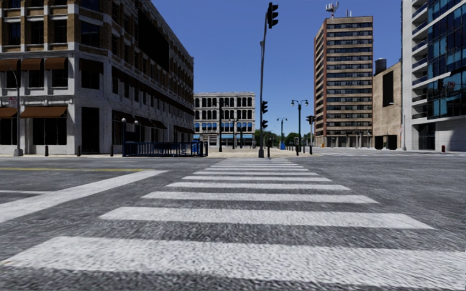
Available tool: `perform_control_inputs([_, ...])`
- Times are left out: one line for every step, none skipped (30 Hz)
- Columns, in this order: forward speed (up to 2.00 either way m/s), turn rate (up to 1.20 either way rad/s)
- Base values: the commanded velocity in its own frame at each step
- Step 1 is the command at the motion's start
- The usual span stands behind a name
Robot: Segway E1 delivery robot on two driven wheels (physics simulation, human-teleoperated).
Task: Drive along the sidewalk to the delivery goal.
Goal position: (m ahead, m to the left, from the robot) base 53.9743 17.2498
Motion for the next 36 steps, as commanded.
perform_control_inputs([1.58,0.00])
perform_control_inputs([1.57,0.00])
perform_control_inputs([1.57,0.00])
perform_control_inputs([1.57,0.00])
perform_control_inputs([1.56,0.00])
perform_control_inputs([1.56,0.00])
perform_control_inputs([1.56,0.00])
perform_control_inputs([1.56,0.00])
perform_control_inputs([1.56,0.00])
perform_control_inputs([1.56,0.00])
perform_control_inputs([1.56,0.00])
perform_control_inputs([1.56,0.00])
perform_control_inputs([1.56,0.00])
perform_control_inputs([1.56,0.00])
perform_control_inputs([1.56,0.00])
perform_control_inputs([1.56,0.00])
perform_control_inputs([1.56,0.00])
perform_control_inputs([1.56,0.00])
perform_control_inputs([1.56,0.00])
perform_control_inputs([1.56,0.00])
perform_control_inputs([1.56,0.00])
perform_control_inputs([1.56,-0.02])
perform_control_inputs([1.56,-0.07])
perform_control_inputs([1.56,-0.07])
perform_control_inputs([1.60,-0.10])
perform_control_inputs([2.00,-0.12])
perform_control_inputs([2.00,-0.12])
perform_control_inputs([2.00,-0.12])
perform_control_inputs([2.00,-0.12])
perform_control_inputs([2.00,-0.12])
perform_control_inputs([2.00,-0.12])
perform_control_inputs([2.00,-0.13])
perform_control_inputs([2.00,-0.15])
perform_control_inputs([2.00,-0.15])
perform_control_inputs([2.00,-0.17])
perform_control_inputs([2.00,-0.22])
